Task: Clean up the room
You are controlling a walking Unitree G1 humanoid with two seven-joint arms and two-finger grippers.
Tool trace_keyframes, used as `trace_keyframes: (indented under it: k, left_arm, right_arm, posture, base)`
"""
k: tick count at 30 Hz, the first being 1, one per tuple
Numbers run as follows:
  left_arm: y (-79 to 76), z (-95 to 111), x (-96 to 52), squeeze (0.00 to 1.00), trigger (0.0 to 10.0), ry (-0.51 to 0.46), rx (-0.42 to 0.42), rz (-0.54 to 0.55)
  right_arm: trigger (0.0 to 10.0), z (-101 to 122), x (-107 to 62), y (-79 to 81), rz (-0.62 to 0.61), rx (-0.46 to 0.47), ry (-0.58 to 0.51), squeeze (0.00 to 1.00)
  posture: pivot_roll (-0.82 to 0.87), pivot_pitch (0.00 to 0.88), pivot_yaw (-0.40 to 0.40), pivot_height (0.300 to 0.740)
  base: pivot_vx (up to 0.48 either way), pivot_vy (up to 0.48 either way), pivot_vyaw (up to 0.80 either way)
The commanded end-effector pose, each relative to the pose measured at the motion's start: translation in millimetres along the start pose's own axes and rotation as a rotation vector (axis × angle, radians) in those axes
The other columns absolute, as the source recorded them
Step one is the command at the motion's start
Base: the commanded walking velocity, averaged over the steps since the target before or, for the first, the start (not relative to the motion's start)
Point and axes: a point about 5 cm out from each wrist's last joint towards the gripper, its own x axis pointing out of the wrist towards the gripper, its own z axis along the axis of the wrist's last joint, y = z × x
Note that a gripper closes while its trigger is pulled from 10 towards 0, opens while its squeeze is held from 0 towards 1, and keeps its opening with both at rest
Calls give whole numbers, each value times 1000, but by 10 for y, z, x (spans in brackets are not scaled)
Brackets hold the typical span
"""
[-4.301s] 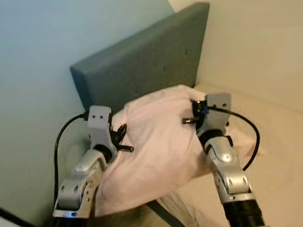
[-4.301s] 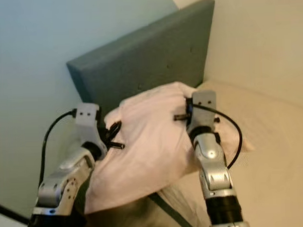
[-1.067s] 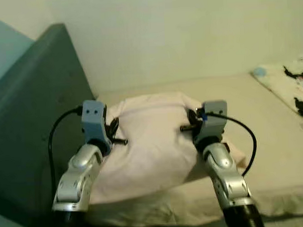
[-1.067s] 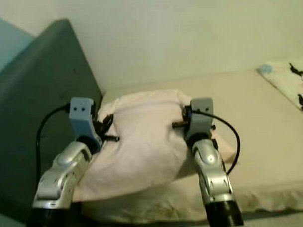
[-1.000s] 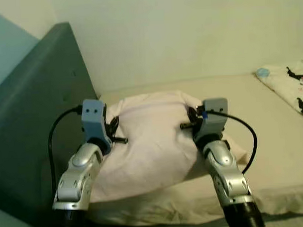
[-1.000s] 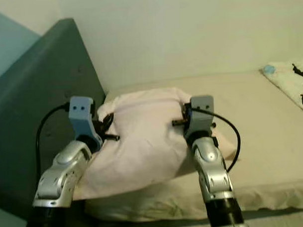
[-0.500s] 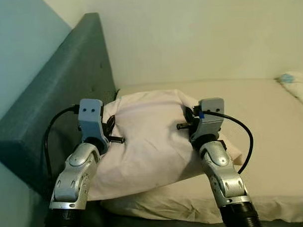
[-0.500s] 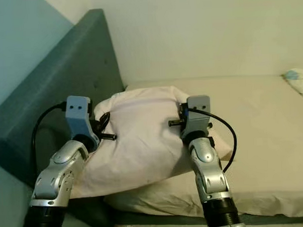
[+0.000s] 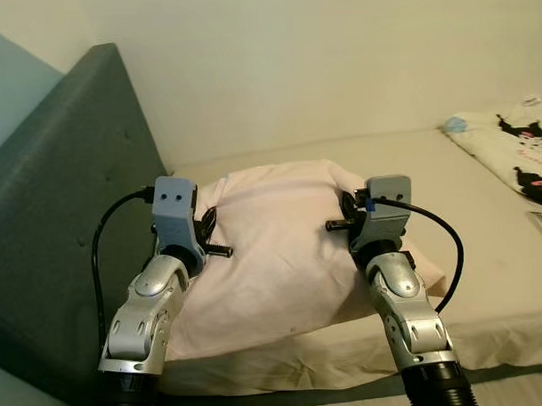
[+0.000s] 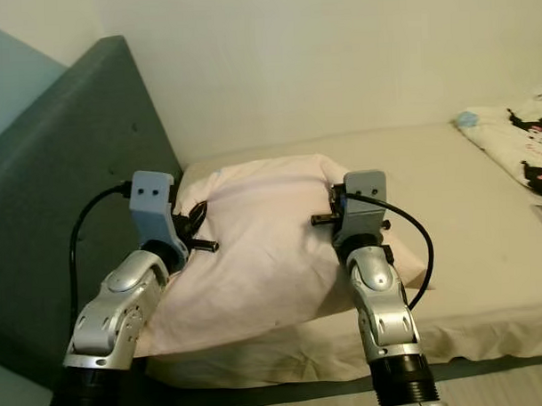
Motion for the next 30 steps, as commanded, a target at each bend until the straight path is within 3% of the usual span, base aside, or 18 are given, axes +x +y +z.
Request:
trace_keyframes:
  k: [1, 4, 30]
  left_arm:
    - [167, 12, -25, 0, 10000, -8, 25, 84]
    - [189, 11, -26, 0, 10000, -11, 21, 96]
    - [198, -21, -19, 0, 10000, 14, 40, 107]
  right_arm:
    - [10000, 97, 12, -43, -37, -26, -55, 0]
    - [10000, 89, 22, -44, -35, -58, -50, 0]
    - [10000, 83, 25, -20, -16, -87, -49, 0]
  posture:
    - [-84, 70, 65, 740]
    - [-83, 71, 63, 740]
    - [-85, 57, 59, 740]
  base:
    - [0, 0, 0]
    - [0, 0, 0]
    - [0, 0, 800]
